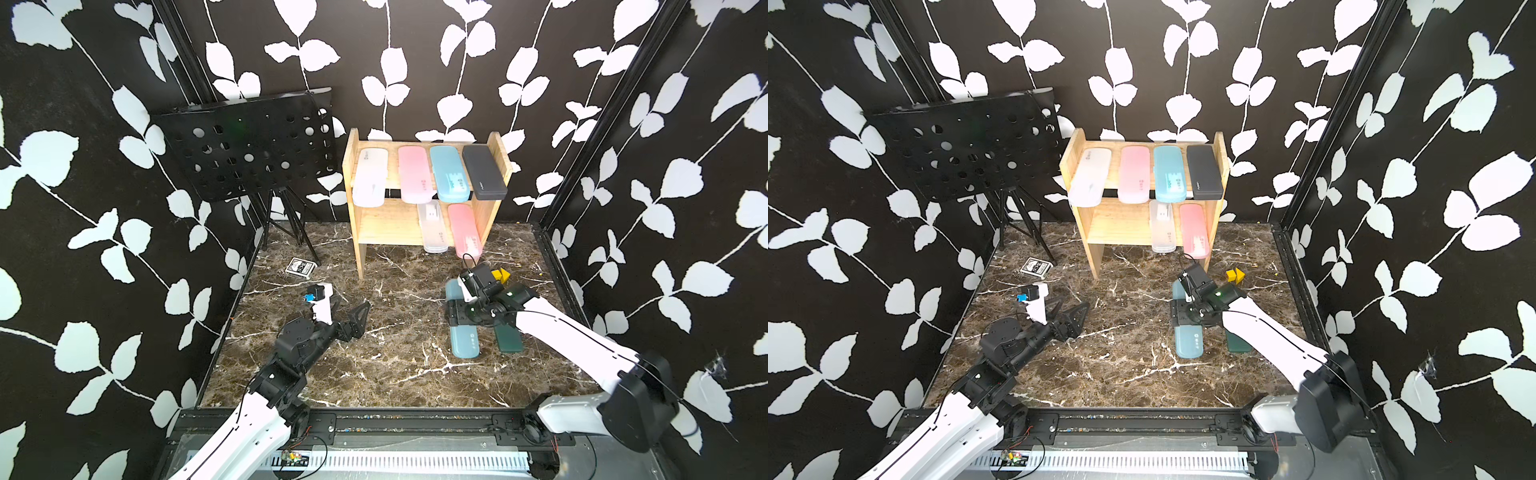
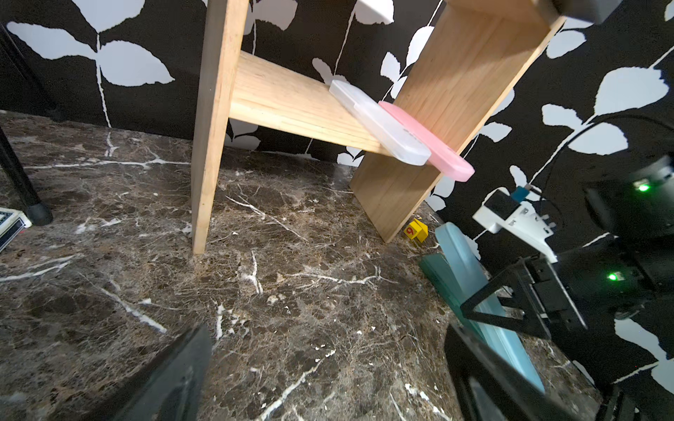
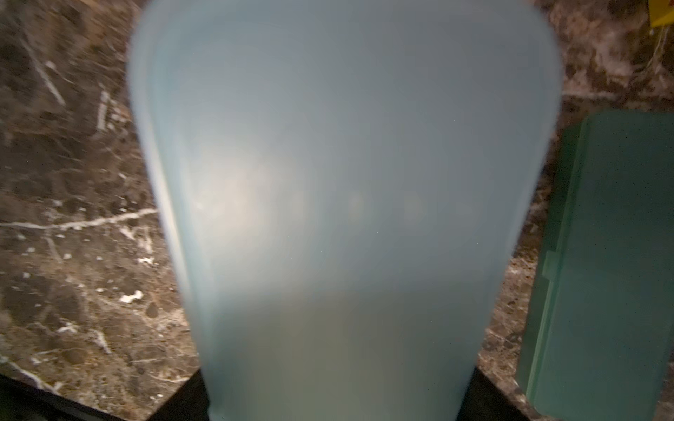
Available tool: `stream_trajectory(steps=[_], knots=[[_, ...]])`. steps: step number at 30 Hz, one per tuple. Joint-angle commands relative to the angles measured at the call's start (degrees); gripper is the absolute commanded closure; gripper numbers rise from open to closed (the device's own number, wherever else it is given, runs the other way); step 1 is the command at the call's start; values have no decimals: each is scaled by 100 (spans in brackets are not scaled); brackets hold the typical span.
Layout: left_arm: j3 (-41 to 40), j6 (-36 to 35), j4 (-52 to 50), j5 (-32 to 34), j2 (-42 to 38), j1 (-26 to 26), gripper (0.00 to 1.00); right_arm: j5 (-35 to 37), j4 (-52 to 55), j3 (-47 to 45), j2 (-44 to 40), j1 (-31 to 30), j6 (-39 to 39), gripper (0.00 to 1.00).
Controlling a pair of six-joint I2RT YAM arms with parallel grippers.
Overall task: Remove the pencil cases from the shelf
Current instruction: Place the pencil case at the center of the board.
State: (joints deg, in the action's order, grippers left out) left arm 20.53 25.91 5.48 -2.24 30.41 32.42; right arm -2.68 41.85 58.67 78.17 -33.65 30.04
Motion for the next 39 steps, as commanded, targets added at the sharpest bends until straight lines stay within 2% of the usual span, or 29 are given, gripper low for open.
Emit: stream_trajectory(steps=[1,7,13,23,30,33,36,39], knots=[[140,-7,42,-6,85,11,1,-61,122,-113,235,157,-315,39],[140,-18,27,-22,131,11,1,410,274,36,973,530,-706,42],[196,-108,-136,-9,107,10,1,342,60,-40,1305,945,-924,42],[212,-106,-118,-13,200,12,1,432,-174,-76,1982,1132,-994,38],[251,-54,-101,-38,285,10,1,653,-142,-29,2029,1135,-989,27],[253,88,12,-106,330,16,1,740,-67,25,1980,1136,-1007,12],[273,298,140,-165,436,16,1,784,-30,13,1815,1132,-1019,2],[401,454,162,-309,615,16,1,752,-76,-58,1492,1137,-975,1]])
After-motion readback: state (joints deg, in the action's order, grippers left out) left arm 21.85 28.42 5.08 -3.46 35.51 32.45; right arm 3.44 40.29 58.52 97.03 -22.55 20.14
